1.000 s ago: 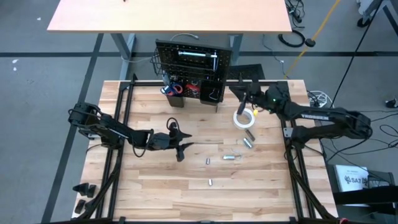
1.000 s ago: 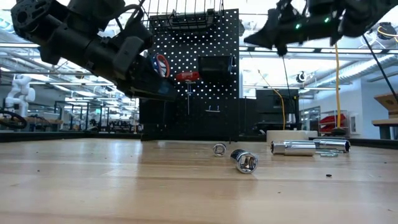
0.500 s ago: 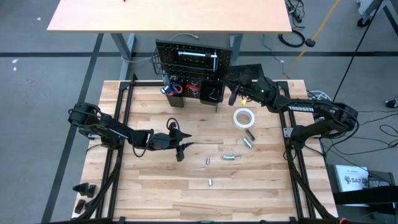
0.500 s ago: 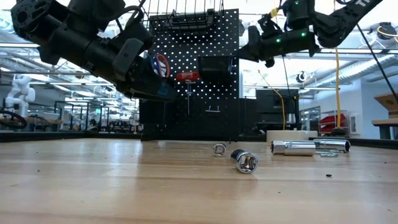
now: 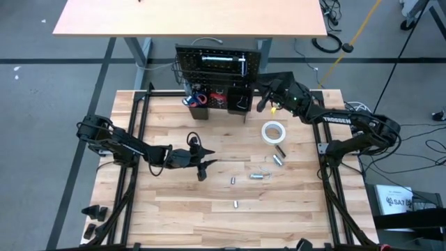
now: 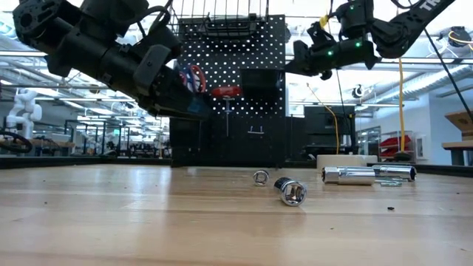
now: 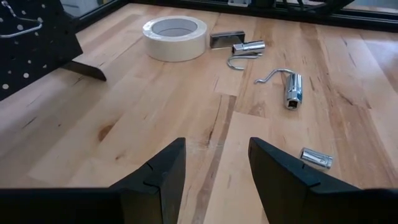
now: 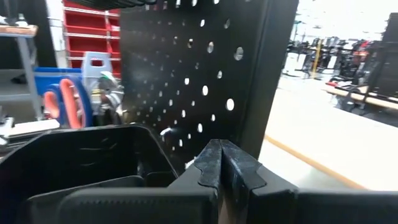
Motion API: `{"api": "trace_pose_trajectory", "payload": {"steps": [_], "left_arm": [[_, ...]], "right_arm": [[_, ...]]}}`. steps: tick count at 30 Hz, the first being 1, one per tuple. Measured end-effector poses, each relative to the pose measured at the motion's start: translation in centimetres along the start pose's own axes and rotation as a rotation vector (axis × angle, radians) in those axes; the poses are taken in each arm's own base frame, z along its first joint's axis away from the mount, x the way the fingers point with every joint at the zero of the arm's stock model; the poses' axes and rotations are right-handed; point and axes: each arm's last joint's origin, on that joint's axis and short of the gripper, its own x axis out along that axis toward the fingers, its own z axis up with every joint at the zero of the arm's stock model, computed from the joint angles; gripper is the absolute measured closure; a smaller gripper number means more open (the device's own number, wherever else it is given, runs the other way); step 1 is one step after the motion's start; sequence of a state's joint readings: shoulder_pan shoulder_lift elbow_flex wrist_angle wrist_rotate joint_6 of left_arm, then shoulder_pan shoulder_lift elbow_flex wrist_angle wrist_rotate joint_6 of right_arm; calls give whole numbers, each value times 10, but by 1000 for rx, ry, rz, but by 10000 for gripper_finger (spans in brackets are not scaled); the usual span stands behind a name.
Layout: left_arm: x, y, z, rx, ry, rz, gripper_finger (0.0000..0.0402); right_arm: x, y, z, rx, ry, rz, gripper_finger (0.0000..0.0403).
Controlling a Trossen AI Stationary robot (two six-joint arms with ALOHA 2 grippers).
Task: Hang tools onto peg board
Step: Put the black clamp into the black wire basket on the peg board, then put the black rectangular tool into the right black bin on the peg board
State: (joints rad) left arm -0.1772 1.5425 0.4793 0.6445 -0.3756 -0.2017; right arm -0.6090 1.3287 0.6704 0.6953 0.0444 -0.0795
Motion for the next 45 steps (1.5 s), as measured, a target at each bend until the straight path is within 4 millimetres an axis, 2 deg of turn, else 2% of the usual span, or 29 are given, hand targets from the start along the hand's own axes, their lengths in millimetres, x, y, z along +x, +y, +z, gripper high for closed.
{"api": "trace_pose_trajectory", "payload": {"steps": [8,14,18,23,27,36,40,45], "left_arm": [[0,0,0,1,0,0,226],[0,0,-1,4,6,1,226],[0,0,-1,7,10,2,226],[0,1,-4,16,40,4,226],[0,1,-4,16,41,4,226],[0,1,-3,28,30,8,226],[1,4,-1,33,16,21,226],[3,9,0,29,15,38,226]], "right_arm": [[0,-12,0,3,-10,-57,403],[-2,-9,3,1,-10,-46,403],[-14,3,15,-44,3,5,403],[-44,17,33,-38,65,43,403],[-65,30,29,19,229,117,403],[-102,74,-11,174,755,243,403],[-120,86,-20,260,901,133,403],[-134,88,-28,311,1023,28,401]]}}
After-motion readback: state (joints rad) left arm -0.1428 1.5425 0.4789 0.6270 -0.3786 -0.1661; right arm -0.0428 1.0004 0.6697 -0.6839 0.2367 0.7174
